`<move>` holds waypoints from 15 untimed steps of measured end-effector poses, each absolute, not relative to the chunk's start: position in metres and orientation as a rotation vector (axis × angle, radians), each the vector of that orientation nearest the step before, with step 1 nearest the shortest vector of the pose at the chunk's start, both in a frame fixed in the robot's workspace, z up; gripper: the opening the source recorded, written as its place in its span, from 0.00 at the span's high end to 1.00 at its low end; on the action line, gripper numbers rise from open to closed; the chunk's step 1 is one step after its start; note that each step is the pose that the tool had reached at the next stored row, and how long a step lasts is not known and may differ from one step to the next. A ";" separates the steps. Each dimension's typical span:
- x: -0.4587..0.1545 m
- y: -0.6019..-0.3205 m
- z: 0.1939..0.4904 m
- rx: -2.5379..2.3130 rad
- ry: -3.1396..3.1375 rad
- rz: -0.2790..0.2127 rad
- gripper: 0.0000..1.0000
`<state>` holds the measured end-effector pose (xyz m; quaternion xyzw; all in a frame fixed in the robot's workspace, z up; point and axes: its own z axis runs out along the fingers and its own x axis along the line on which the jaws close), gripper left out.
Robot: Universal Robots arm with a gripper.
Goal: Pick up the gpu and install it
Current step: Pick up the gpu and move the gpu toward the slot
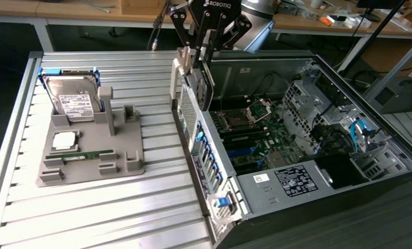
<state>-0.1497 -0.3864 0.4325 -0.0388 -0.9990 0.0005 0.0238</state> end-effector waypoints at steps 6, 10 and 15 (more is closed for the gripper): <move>-0.144 -0.386 0.432 -0.120 -3.092 0.006 0.73; -0.139 -0.386 0.432 -0.120 -3.092 0.008 0.73; -0.134 -0.386 0.432 -0.120 -3.092 0.011 0.73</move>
